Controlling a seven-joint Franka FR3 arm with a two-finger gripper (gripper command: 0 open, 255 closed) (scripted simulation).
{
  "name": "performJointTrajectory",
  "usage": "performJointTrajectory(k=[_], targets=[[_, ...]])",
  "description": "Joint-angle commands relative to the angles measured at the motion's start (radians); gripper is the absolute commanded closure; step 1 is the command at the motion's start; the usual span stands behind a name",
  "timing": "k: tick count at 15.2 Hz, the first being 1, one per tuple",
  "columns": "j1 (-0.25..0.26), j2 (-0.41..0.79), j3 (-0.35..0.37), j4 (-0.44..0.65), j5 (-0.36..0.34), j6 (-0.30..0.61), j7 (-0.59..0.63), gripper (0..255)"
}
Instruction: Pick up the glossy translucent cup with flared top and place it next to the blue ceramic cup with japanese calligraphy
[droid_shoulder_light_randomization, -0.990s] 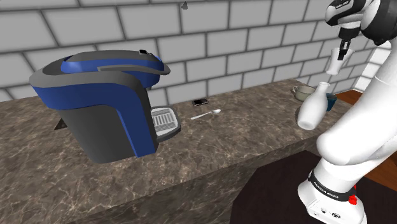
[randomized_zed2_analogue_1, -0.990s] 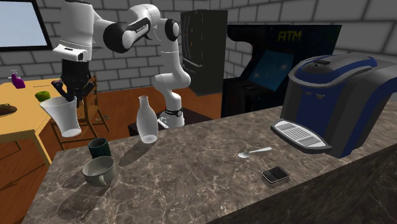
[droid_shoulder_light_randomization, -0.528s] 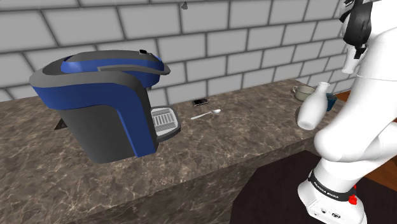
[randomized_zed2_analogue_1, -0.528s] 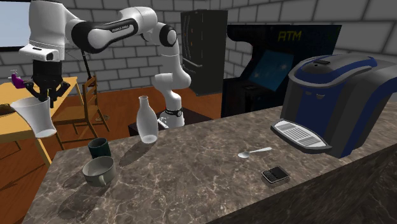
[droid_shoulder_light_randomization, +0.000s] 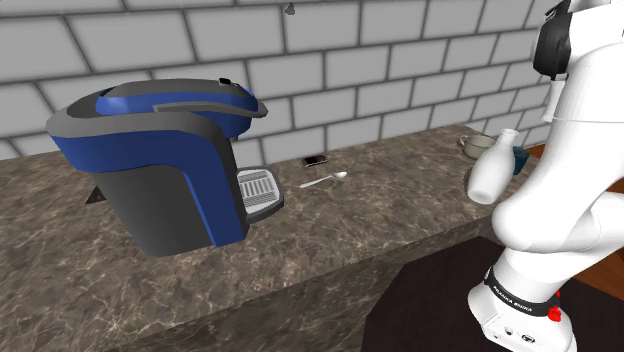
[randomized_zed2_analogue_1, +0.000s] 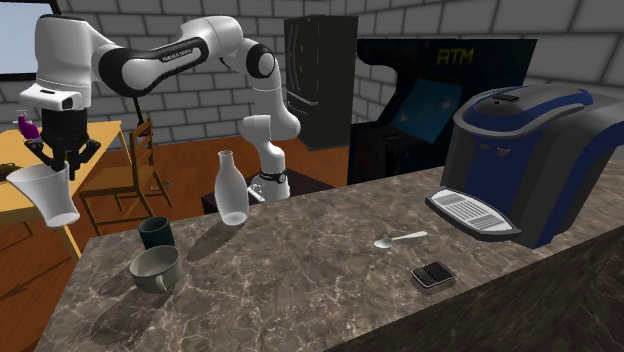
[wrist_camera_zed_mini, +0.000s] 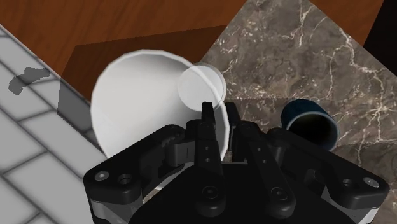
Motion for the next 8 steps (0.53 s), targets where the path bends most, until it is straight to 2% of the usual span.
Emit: performJointTrajectory(k=[1,8], targets=[[0.004,-0.002,0.001,-0.029,-0.001,0.028,0.002,255],[0.005,0.012,0.007,-0.109,0.011,0.118,-0.001,255]])
